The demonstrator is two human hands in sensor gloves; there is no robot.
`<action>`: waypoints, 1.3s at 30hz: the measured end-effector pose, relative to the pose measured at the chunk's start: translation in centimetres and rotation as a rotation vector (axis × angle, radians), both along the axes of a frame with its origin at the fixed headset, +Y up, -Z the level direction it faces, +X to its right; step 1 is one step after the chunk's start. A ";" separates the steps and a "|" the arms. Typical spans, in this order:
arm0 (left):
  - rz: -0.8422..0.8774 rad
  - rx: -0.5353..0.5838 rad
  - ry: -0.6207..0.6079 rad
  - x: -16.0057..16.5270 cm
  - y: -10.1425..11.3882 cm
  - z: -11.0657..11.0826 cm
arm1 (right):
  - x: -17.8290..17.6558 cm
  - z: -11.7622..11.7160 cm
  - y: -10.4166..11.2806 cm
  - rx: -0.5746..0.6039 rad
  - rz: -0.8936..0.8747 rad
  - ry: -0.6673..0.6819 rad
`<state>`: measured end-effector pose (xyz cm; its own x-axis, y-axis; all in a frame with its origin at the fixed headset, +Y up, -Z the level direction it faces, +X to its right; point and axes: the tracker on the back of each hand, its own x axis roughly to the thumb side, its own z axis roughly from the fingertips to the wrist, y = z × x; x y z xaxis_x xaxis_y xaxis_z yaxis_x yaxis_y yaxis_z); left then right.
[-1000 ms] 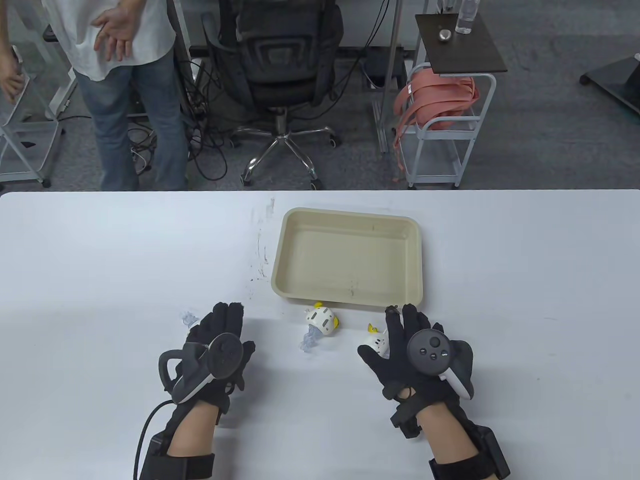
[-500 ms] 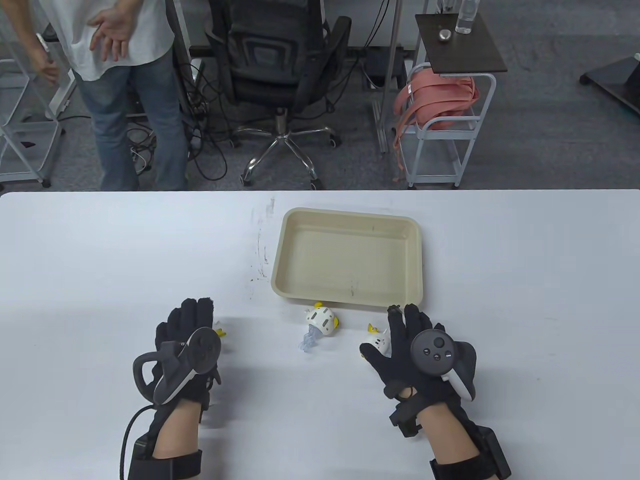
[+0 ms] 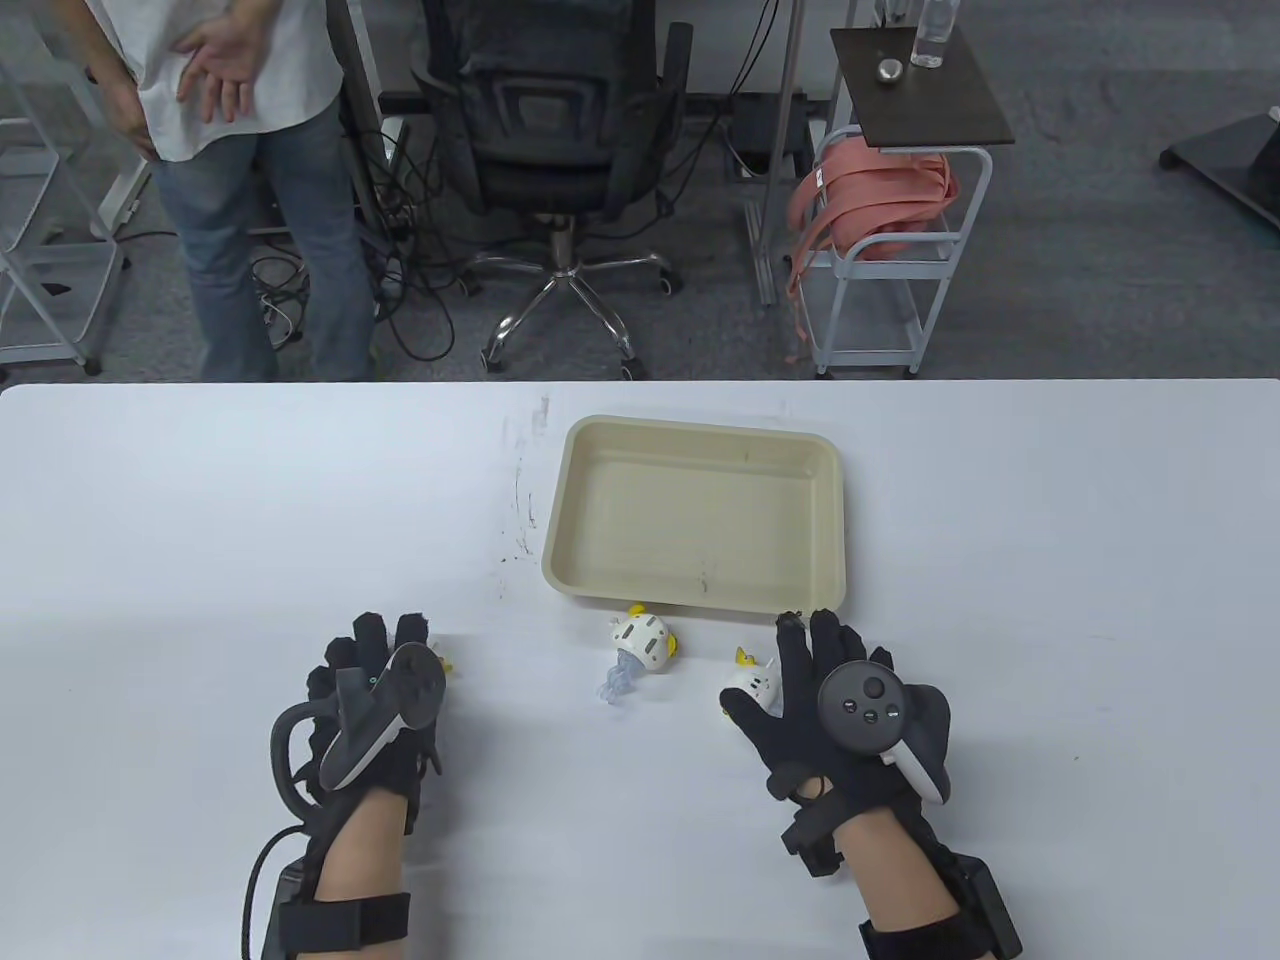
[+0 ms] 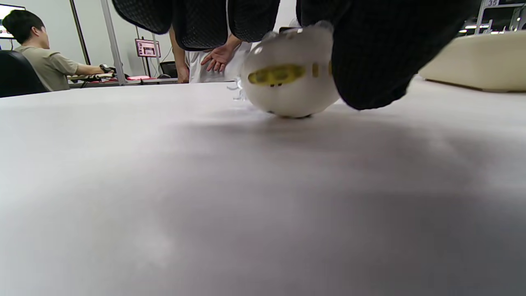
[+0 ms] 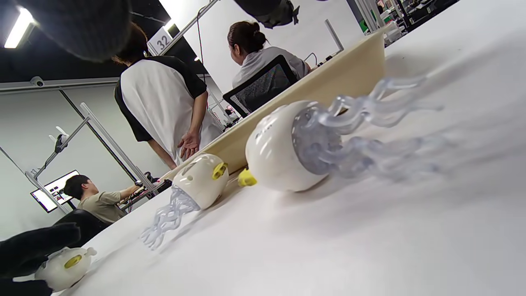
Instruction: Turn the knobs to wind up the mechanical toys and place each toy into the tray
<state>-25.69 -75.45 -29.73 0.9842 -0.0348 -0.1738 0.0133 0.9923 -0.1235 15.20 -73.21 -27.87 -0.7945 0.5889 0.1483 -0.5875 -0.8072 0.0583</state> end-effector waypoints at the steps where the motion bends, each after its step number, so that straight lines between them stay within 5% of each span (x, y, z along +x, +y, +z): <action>1: -0.009 -0.010 0.002 -0.1 -0.2 -0.2 | 0.0 0.1 0.0 0.003 0.001 0.001; 16: -0.017 0.070 -0.048 0.7 0.2 0.0 | -0.9 0.3 0.4 0.061 -0.017 0.026; 25: 0.413 0.292 -0.225 4.7 3.9 2.0 | -2.5 1.4 2.3 0.214 -0.126 0.097; 35: 0.930 0.261 -0.350 6.8 3.6 2.5 | -5.8 2.9 5.6 0.405 -0.175 0.173; 39: 1.076 0.231 -0.347 7.0 3.0 2.3 | -7.0 2.6 5.8 0.378 -0.152 0.180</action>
<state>-18.74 -72.42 -27.40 0.4817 0.8484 0.2194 -0.8554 0.5096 -0.0927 8.25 -67.43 -25.28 -0.6448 0.5749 0.5037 -0.7085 -0.6968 -0.1117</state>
